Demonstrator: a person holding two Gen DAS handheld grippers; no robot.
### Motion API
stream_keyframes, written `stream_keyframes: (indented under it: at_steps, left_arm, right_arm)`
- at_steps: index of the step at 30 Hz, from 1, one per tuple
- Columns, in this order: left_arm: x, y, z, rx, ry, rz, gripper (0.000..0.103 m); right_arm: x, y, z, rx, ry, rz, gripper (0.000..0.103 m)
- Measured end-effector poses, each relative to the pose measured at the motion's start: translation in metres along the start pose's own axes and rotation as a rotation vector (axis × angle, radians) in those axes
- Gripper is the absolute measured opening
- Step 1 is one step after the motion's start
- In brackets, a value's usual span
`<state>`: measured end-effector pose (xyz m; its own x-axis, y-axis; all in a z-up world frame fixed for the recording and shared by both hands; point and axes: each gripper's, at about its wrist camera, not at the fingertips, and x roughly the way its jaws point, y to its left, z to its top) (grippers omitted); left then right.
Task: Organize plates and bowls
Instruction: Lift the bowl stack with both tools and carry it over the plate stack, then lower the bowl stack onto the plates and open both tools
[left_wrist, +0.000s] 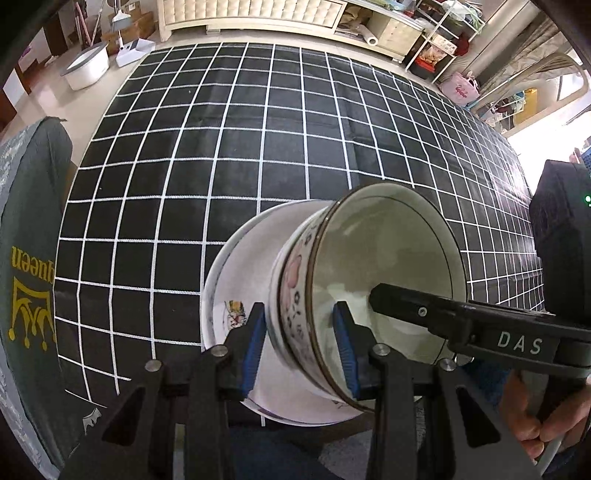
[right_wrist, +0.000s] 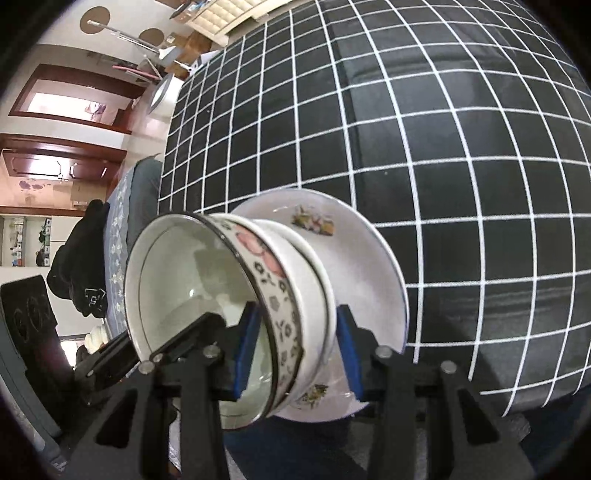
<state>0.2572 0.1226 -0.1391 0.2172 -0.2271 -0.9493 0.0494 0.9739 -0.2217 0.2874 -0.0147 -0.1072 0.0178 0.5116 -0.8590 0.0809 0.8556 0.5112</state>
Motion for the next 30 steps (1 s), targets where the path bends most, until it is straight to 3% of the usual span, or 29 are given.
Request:
stream_keyframes:
  at_steps: [20,25,30]
  left_arm:
    - [0.008,0.007,-0.007,-0.034,-0.047,-0.044,0.035]
    - [-0.004,0.004,-0.011,0.007,-0.104,-0.006,0.035]
    - [-0.01,0.006,-0.015,0.016,-0.139,0.066,0.043]
  right_arm:
    - [-0.004,-0.001,-0.008,-0.065,-0.063,-0.058,0.045]
    - [-0.013,0.004,-0.013,-0.136,-0.121,-0.15,0.045]
    - [-0.016,0.01,-0.016,-0.192,-0.156,-0.188,0.045]
